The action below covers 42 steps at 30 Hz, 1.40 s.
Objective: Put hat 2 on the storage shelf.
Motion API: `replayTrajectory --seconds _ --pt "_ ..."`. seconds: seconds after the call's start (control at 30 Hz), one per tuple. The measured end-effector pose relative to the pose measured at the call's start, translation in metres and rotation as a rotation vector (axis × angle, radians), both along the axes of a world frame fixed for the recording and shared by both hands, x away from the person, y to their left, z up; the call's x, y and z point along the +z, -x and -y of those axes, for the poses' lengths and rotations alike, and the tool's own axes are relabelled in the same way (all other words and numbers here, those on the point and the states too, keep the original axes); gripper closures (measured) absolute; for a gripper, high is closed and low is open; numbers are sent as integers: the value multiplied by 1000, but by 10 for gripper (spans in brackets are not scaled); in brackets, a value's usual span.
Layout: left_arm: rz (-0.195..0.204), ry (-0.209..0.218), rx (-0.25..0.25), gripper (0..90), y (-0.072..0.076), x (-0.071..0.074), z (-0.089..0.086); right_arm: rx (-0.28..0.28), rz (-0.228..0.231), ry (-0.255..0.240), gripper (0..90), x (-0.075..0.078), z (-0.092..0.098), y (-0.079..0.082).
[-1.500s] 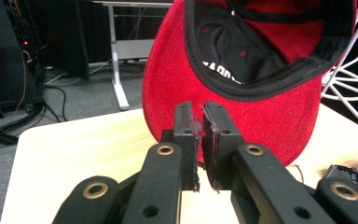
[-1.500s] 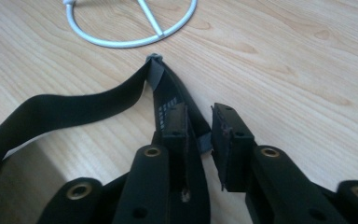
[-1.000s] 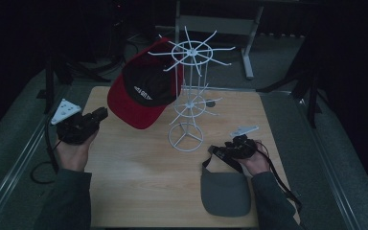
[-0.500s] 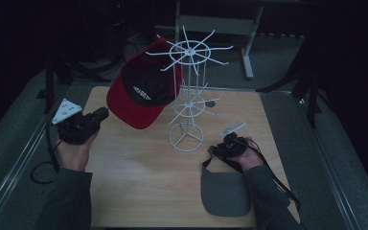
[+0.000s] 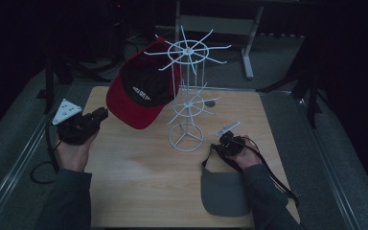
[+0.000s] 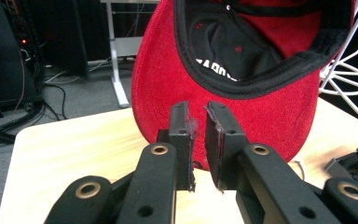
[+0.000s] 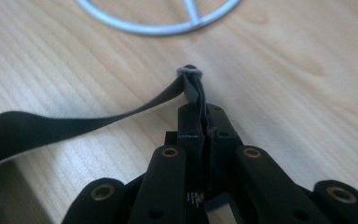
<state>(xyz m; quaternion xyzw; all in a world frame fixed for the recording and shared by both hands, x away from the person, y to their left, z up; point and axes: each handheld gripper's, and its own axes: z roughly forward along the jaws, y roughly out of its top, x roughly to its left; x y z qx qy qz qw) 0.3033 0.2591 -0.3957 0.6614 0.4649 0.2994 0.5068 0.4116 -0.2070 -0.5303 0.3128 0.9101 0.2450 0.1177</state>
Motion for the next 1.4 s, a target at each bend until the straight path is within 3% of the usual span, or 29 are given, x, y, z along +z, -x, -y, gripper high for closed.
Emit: replayTrajectory --seconds 0.17,0.4,0.73,1.0,1.4 --pt "-2 7 8 817 -1 -1 0 -48 80 -42 867 12 6 6" --pt "-1 6 6 812 -1 -1 1 -114 183 -159 869 34 16 16" --pt "1 9 17 829 -1 -1 1 -112 318 -237 869 68 18 31" --pt "-2 13 18 825 -1 -2 1 -105 362 -312 869 87 19 40" --pt "-1 2 23 809 -1 -2 3 -82 418 -375 868 114 20 58"
